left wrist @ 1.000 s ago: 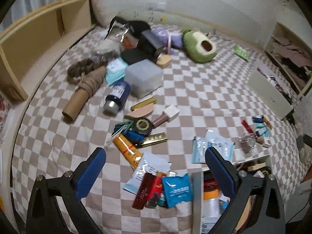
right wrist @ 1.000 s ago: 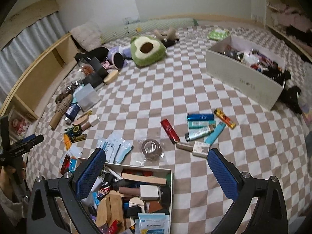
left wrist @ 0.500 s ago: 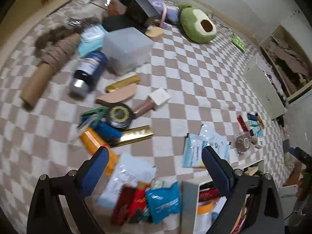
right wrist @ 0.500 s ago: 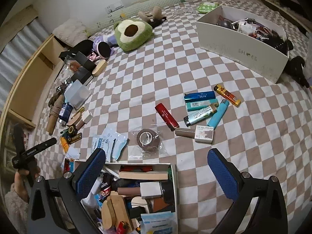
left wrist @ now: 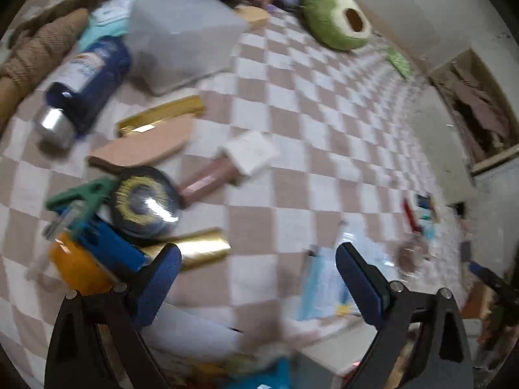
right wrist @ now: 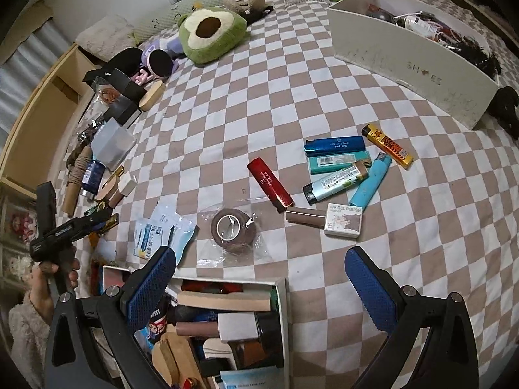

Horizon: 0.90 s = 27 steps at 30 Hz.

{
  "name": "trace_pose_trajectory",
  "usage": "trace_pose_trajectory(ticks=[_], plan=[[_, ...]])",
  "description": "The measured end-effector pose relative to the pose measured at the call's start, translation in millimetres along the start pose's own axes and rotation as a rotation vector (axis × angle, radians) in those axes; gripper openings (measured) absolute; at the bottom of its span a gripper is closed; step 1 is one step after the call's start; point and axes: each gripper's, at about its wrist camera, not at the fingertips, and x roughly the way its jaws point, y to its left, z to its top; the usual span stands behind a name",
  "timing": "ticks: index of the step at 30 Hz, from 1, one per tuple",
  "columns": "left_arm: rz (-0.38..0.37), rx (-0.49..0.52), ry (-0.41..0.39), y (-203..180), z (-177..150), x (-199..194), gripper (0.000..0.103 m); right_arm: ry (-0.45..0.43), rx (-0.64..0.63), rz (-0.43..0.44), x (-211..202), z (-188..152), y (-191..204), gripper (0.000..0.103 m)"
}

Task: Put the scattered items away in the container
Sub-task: 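Grasp the gold printed tube with the left tool while the right grasps the UV gel polish kit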

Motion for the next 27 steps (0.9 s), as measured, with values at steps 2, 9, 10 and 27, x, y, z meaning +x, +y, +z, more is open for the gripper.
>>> trace_pose_trajectory(ticks=[2, 9, 10, 27], plan=[[0.025, -0.011, -0.012, 9.2, 0.3, -4.0, 0.096, 0.005, -0.002, -0.001, 3.4, 2.3, 0.3, 0.103], [0.112, -0.055, -0.005, 36.4, -2.0, -13.1, 0.096, 0.007, -0.053, -0.063, 22.4, 9.8, 0.1, 0.103], [0.139, -0.051, 0.003, 35.7, -2.7, -12.0, 0.096, 0.009, -0.053, -0.065, 26.0, 11.1, -2.1, 0.103], [0.237, -0.278, 0.056, 21.1, 0.6, 7.4, 0.099, 0.046, 0.135, -0.03, 57.2, 23.1, -51.5, 0.103]])
